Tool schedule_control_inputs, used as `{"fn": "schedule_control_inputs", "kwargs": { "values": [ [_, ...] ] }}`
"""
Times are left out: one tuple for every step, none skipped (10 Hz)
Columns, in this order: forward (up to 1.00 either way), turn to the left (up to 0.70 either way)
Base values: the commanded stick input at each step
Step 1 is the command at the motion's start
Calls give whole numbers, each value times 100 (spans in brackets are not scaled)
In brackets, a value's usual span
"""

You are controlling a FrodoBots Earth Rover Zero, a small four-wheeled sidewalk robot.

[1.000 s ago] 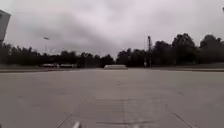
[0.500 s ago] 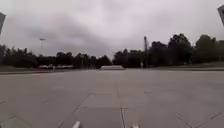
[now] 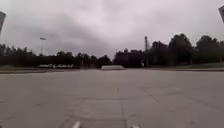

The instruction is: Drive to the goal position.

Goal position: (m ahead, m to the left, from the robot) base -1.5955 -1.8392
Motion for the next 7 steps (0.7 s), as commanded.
{"fn": "schedule_control_inputs", "kwargs": {
  "values": [
    [70, 0],
    [70, 0],
    [70, 0],
    [70, 0],
    [70, 0],
    [70, 0],
    [70, 0]
  ]
}}
